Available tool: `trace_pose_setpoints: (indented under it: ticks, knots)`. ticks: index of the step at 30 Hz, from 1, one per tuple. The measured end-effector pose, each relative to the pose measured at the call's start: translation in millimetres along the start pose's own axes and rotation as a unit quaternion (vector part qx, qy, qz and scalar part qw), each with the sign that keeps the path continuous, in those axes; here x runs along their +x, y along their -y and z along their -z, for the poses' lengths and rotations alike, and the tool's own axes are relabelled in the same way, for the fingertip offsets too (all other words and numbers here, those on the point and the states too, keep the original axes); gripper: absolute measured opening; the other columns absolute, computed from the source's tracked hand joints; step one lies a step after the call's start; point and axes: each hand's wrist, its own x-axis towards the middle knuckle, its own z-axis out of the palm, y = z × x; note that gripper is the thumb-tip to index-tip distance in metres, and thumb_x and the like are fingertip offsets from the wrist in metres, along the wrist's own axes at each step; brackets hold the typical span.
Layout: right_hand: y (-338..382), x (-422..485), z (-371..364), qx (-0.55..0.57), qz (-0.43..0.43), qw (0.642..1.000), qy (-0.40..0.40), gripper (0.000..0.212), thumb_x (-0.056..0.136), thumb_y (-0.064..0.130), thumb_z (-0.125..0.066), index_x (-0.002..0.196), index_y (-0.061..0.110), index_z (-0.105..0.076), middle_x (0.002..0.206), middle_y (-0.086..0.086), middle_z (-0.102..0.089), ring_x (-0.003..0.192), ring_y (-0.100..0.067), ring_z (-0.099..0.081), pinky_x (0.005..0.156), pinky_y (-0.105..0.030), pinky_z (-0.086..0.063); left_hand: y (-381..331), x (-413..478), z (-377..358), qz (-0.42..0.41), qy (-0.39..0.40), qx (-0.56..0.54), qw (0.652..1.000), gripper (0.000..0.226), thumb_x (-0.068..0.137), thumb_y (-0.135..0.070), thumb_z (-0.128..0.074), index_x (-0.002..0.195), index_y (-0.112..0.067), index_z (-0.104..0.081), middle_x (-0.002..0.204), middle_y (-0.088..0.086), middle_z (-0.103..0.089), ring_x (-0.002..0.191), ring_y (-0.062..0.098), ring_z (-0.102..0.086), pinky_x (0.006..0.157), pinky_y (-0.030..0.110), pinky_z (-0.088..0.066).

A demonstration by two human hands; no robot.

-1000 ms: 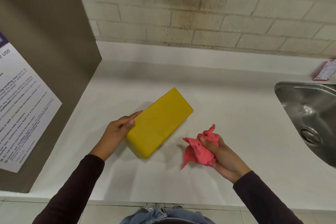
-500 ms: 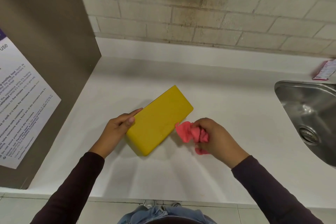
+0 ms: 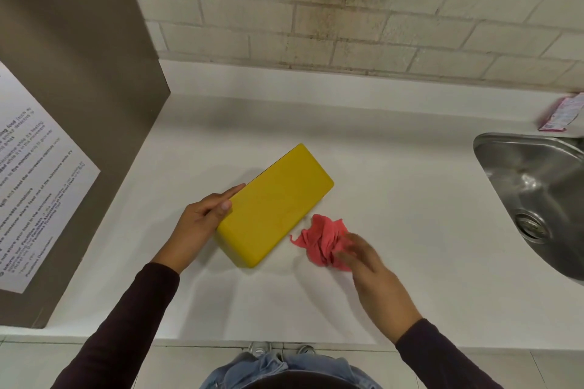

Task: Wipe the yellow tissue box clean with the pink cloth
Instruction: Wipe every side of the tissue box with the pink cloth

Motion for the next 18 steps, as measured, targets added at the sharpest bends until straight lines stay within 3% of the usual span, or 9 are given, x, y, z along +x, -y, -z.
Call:
trace_pose_setpoints:
  ticks: [2, 4, 7, 8, 11, 14, 16, 18]
  knots:
    - [0, 1, 4, 0.069, -0.108, 0.987, -0.094, 0.049, 0.073, -0.012, -0.070, 0.107, 0.022, -0.060, 0.126, 0.005, -0.046, 0.100, -0.003, -0.058, 0.087, -0.018, -0.050, 1, 0, 0, 0.000, -0.002, 0.000, 1.000, 0.033, 0.085, -0.037, -0.045, 0.115, -0.037, -0.059, 0.121, -0.012, -0.061, 0.111, -0.004, -0.055, 0.092, 0.015, -0.041]
    - [-1, 7, 5, 0.173, -0.244, 0.943, -0.145, 0.043, 0.072, -0.006, -0.075, 0.092, 0.029, -0.062, 0.112, 0.006, -0.054, 0.088, -0.004, -0.061, 0.079, -0.021, -0.055, 2, 1, 0, 0.001, -0.004, 0.000, 1.000, 0.032, 0.085, -0.037, -0.045, 0.113, -0.038, -0.060, 0.120, -0.016, -0.060, 0.108, -0.009, -0.055, 0.087, 0.008, -0.041]
    - [-5, 14, 1, 0.330, -0.394, 0.845, -0.148, 0.040, 0.071, -0.012, -0.073, 0.087, 0.023, -0.062, 0.105, -0.010, -0.064, 0.086, -0.008, -0.063, 0.066, -0.013, -0.052, 2, 2, 1, -0.004, -0.002, 0.005, 1.000, 0.036, 0.080, -0.045, -0.045, 0.113, -0.039, -0.060, 0.119, -0.020, -0.059, 0.107, -0.013, -0.055, 0.086, 0.007, -0.040]
    - [-5, 17, -2, 0.346, -0.412, 0.831, -0.137, 0.039, 0.072, -0.013, -0.070, 0.088, 0.021, -0.062, 0.106, -0.012, -0.064, 0.087, -0.010, -0.063, 0.066, -0.013, -0.051, 2, 1, 1, -0.007, -0.001, 0.006, 1.000, 0.037, 0.079, -0.049, -0.046, 0.113, -0.040, -0.060, 0.119, -0.021, -0.059, 0.107, -0.013, -0.055, 0.086, 0.007, -0.040]
    - [-1, 23, -5, 0.309, -0.367, 0.868, -0.130, 0.046, 0.074, -0.021, -0.059, 0.085, 0.023, -0.059, 0.105, -0.014, -0.060, 0.085, -0.015, -0.061, 0.067, -0.011, -0.050, 2, 1, 1, -0.010, -0.002, 0.008, 1.000, 0.037, 0.081, -0.051, -0.047, 0.113, -0.039, -0.060, 0.120, -0.019, -0.060, 0.111, -0.006, -0.055, 0.091, 0.012, -0.041]
    - [0, 24, -1, 0.186, -0.269, 0.942, -0.069, 0.043, 0.074, -0.022, -0.057, 0.088, 0.018, -0.063, 0.102, -0.004, -0.050, 0.079, -0.018, -0.059, 0.066, -0.015, -0.049, 3, 2, 1, -0.007, -0.002, 0.006, 1.000, 0.033, 0.084, -0.041, -0.046, 0.115, -0.037, -0.060, 0.122, -0.012, -0.060, 0.115, 0.001, -0.054, 0.097, 0.021, -0.039]
    - [-1, 22, 4, 0.064, -0.184, 0.980, -0.041, 0.035, 0.074, -0.015, -0.064, 0.095, 0.013, -0.068, 0.101, -0.001, -0.050, 0.077, -0.014, -0.056, 0.067, -0.013, -0.042, 2, 1, 2, -0.006, 0.004, 0.009, 1.000, 0.038, 0.082, -0.052, -0.055, 0.117, -0.036, -0.059, 0.122, -0.011, -0.061, 0.115, 0.002, -0.054, 0.099, 0.024, -0.039]
    - [0, 22, 9, -0.007, -0.081, 0.996, -0.027, 0.033, 0.070, -0.013, -0.073, 0.093, 0.010, -0.072, 0.100, -0.007, -0.059, 0.084, -0.022, -0.057, 0.073, -0.019, -0.042, 1, 0, 2, -0.007, 0.007, 0.010, 1.000, 0.062, 0.069, -0.071, -0.055, 0.118, -0.035, -0.059, 0.121, -0.011, -0.062, 0.113, 0.002, -0.055, 0.097, 0.022, -0.040]
